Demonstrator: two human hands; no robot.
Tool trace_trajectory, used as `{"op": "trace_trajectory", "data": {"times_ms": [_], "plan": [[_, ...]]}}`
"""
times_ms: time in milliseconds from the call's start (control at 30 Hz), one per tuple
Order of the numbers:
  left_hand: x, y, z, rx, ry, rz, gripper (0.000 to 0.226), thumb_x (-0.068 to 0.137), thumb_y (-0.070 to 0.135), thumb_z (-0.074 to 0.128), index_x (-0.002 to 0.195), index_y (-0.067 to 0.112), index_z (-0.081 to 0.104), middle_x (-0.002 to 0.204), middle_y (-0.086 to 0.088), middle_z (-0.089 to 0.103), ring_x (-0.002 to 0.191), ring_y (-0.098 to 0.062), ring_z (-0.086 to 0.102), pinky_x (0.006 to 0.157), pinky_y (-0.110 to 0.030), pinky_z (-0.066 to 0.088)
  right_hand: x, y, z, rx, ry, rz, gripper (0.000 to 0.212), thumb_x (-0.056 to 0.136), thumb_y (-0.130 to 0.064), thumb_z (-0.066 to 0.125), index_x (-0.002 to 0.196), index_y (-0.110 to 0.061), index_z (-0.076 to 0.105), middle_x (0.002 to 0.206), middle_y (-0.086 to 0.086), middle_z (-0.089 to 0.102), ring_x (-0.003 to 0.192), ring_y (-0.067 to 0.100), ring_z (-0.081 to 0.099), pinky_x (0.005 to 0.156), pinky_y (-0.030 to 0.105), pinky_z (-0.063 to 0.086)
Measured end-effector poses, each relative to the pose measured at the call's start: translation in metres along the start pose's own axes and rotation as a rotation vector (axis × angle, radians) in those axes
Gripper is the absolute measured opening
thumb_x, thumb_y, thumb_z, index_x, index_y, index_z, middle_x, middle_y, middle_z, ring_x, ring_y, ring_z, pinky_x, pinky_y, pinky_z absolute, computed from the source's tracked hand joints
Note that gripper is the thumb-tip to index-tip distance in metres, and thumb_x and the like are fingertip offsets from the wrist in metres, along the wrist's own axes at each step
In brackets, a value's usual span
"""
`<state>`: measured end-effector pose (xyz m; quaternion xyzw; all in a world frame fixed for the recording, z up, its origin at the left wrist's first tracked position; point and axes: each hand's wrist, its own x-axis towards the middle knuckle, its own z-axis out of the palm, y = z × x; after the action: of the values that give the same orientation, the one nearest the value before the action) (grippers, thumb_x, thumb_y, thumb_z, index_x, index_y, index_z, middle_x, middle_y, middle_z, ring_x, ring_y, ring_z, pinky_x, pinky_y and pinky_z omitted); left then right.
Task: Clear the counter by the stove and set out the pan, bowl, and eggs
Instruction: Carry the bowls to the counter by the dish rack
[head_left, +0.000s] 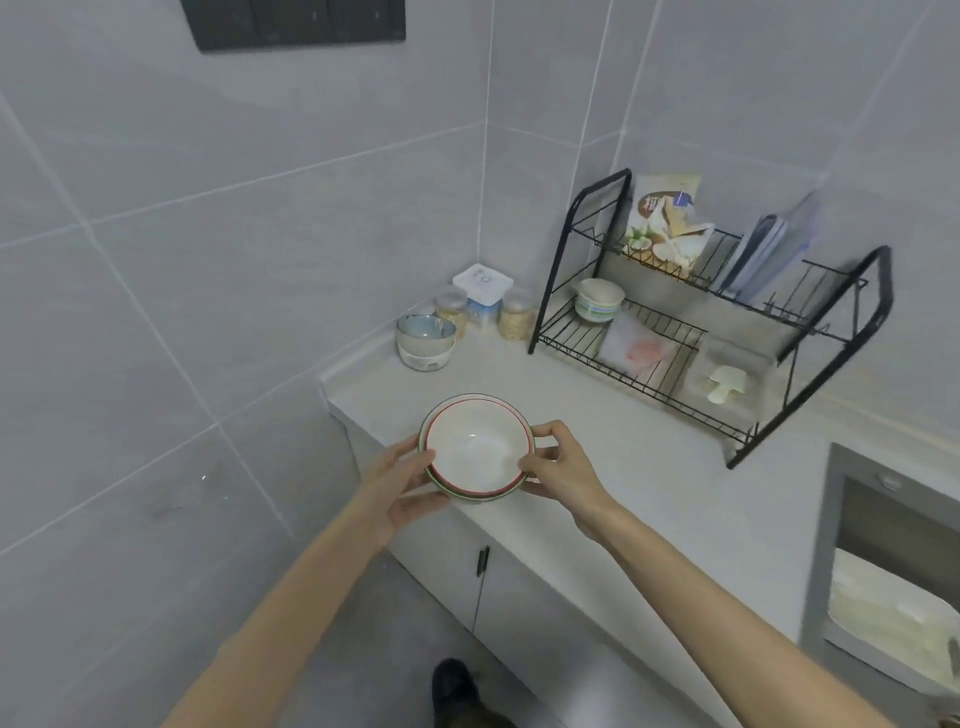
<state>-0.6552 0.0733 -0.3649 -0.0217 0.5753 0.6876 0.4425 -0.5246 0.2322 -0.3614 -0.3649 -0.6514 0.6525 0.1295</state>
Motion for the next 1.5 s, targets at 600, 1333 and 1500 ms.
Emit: {"op": "trace_trajectory", "data": {"times_ms": [600, 1333, 1500], "plan": [[0.236, 0.067, 0.039, 0.084, -0.139, -0.169, 0.039, 0.092, 0.011, 0.058, 0.129, 0.023, 0.053, 0.115, -0.005, 0.063, 0.096, -0.024, 0.065, 0.099, -0.045, 0.048, 0.225, -0.011, -0.009, 0.103, 0.153, 0.242, 0.024, 0.085, 0.002, 0.052, 0.098, -0.017, 0.049, 0.09, 0.01, 0.059, 0.091, 0.027, 0.06, 0.079, 0.047, 0.058], [0.309, 0.077, 0.059, -0.229, -0.049, -0.395, 0.01, 0.09, -0.001, 0.053, 0.084, 0.003, 0.06, 0.088, -0.011, 0.064, 0.082, -0.017, 0.06, 0.066, -0.021, 0.056, 0.294, -0.016, 0.003, 0.284, 0.385, 0.335, 0.03, 0.089, 0.005, 0.05, 0.115, -0.01, 0.05, 0.099, 0.011, 0.061, 0.072, 0.018, 0.062, 0.056, 0.025, 0.054], [0.316, 0.079, 0.063, -0.333, -0.01, -0.432, 0.008, 0.091, 0.007, 0.057, 0.087, 0.003, 0.062, 0.084, -0.012, 0.068, 0.087, -0.021, 0.063, 0.074, -0.028, 0.055, 0.309, -0.017, 0.015, 0.388, 0.417, 0.386, 0.031, 0.092, 0.001, 0.051, 0.122, -0.006, 0.048, 0.1, 0.012, 0.061, 0.074, 0.02, 0.062, 0.067, 0.029, 0.054]]}}
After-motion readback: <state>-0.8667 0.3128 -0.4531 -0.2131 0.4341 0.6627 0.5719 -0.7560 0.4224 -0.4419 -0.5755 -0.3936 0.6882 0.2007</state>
